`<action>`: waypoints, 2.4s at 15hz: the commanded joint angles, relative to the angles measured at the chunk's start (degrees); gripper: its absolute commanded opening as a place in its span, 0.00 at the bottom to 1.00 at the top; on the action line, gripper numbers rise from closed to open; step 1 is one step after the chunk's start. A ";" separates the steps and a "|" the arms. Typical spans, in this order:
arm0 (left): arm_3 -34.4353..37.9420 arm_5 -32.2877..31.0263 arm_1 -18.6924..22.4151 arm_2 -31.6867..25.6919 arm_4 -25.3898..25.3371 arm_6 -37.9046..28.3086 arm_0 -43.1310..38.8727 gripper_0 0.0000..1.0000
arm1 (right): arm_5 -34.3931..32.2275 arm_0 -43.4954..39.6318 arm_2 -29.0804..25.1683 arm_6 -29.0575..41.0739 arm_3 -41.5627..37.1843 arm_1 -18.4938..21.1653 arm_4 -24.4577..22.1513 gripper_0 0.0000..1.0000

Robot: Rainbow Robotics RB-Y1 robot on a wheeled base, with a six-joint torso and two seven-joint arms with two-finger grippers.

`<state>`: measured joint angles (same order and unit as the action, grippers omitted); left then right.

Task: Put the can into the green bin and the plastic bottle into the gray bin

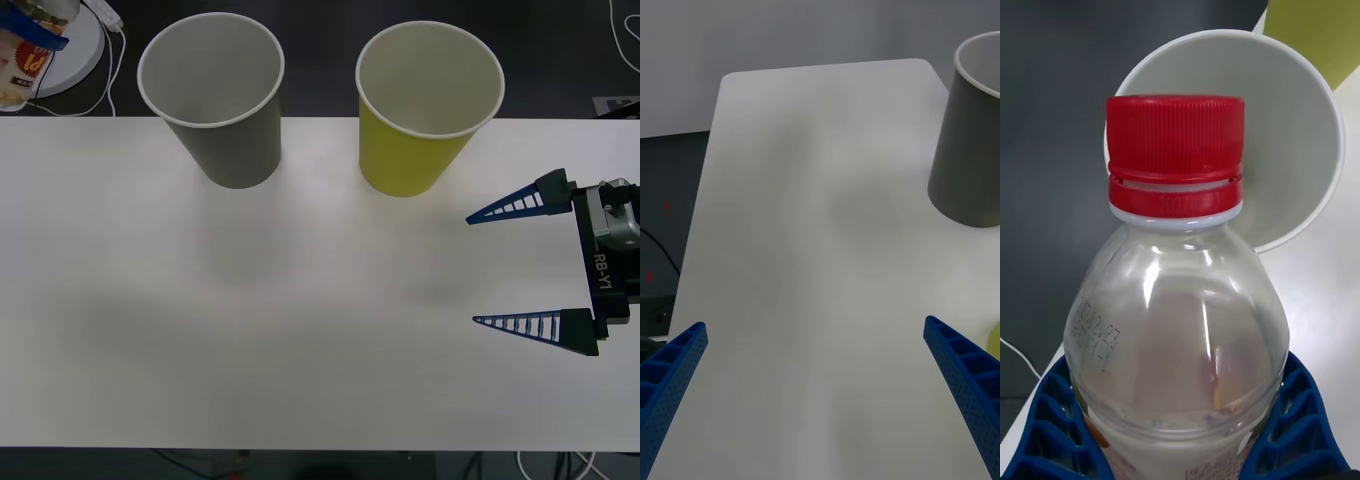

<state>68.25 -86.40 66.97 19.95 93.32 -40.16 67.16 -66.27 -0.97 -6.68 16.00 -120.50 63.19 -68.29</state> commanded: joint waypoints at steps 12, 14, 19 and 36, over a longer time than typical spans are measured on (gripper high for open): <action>-11.21 -2.02 -9.57 10.55 2.57 -3.35 15.89 0.00 | 0.00 0.00 0.00 0.00 0.00 0.00 0.00 1.00; -13.94 -2.11 -11.95 10.55 3.63 -3.09 17.39 0.00 | 0.00 0.00 0.00 0.00 0.00 0.00 0.00 1.00; -18.51 -1.93 -17.75 10.55 8.28 -3.26 20.81 0.00 | 0.00 0.00 0.00 0.00 0.00 0.00 0.00 1.00; -23.61 1.49 -28.12 10.55 15.32 -5.46 24.51 0.08 | 0.00 0.00 0.00 0.00 0.00 0.00 0.00 1.00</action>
<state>44.64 -84.95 38.97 30.50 108.57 -45.69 91.67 -66.27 -0.97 -6.68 16.00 -120.50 63.19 -68.29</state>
